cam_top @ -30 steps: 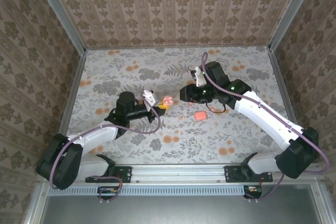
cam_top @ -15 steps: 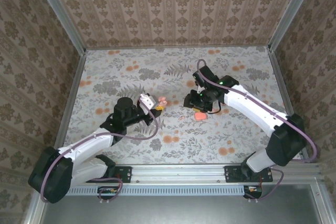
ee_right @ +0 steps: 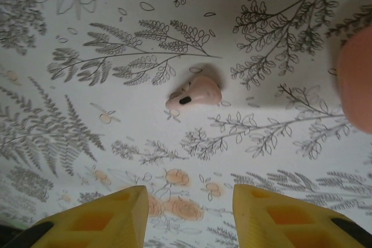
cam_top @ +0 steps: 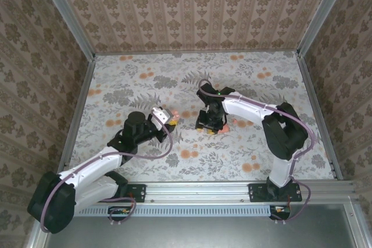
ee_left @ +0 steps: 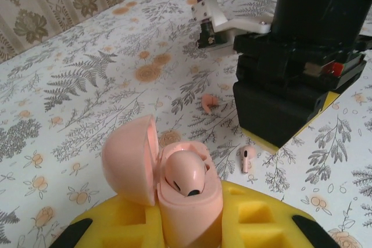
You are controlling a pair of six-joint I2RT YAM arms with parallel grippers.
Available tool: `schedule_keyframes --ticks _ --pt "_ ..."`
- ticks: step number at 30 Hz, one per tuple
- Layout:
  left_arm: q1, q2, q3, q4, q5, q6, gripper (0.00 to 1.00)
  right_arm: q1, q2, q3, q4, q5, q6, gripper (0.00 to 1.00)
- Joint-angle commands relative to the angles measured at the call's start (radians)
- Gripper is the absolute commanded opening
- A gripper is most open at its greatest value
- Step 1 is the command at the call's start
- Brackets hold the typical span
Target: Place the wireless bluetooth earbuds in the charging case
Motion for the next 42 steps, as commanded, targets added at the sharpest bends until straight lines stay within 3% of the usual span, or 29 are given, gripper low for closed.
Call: schedule_keyframes --ticks 1,34,42 --pt "-0.005 -0.031 -0.016 -0.015 -0.012 -0.003 0.16 0.006 0.04 0.038 0.011 -0.025 0.012 0.43" --pt "-0.005 -0.056 -0.015 -0.034 -0.021 -0.007 0.16 -0.002 0.218 0.188 -0.059 0.026 -0.112 0.43" --pt "-0.005 -0.055 -0.009 -0.038 -0.021 -0.01 0.16 -0.003 0.186 0.265 -0.22 0.03 -0.278 0.42"
